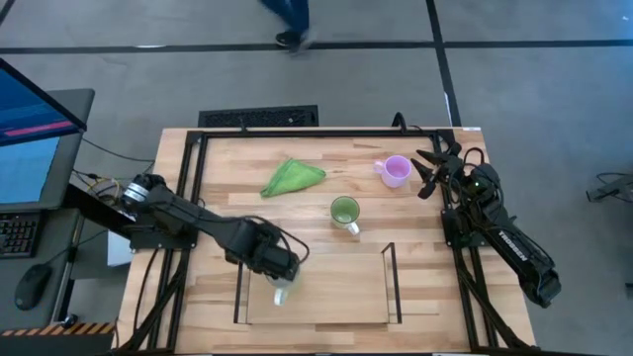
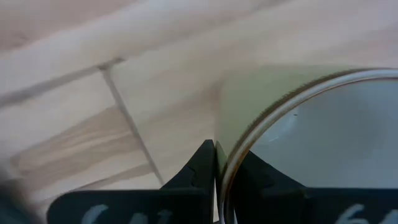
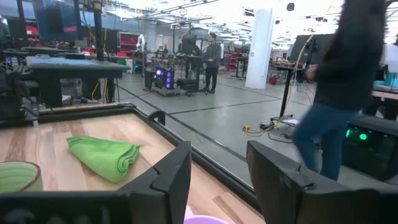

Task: Stack small to large cups/mugs on shelf
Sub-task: Put the light green mug on the shelf

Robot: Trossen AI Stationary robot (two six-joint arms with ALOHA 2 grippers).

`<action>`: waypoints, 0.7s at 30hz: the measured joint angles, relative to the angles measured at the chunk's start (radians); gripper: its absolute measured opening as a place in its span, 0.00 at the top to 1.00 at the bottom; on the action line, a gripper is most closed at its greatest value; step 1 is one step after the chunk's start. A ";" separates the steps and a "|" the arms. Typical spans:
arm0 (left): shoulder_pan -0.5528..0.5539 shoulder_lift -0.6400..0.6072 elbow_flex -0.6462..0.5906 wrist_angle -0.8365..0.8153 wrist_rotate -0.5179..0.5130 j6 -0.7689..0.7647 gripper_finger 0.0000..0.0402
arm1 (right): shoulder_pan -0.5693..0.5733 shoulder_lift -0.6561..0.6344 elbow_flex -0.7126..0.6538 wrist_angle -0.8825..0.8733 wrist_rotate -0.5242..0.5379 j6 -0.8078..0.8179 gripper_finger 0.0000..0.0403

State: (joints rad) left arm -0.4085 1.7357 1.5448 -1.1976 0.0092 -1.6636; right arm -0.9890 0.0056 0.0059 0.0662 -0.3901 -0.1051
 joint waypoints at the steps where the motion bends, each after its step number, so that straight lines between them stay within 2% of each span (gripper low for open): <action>1: -0.002 0.015 0.000 0.015 0.016 0.002 0.97 | 0.000 0.002 0.000 0.000 0.000 0.000 0.56; 15: -0.009 0.046 0.000 0.024 0.050 0.002 0.97 | 0.000 0.002 0.000 -0.001 -0.001 0.011 0.56; 21: -0.009 0.045 0.000 0.039 0.065 -0.002 0.90 | 0.000 0.002 0.000 -0.001 -0.001 0.011 0.56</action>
State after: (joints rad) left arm -0.4179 1.7805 1.5444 -1.1590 0.0738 -1.6657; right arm -0.9890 0.0074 0.0059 0.0650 -0.3907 -0.0944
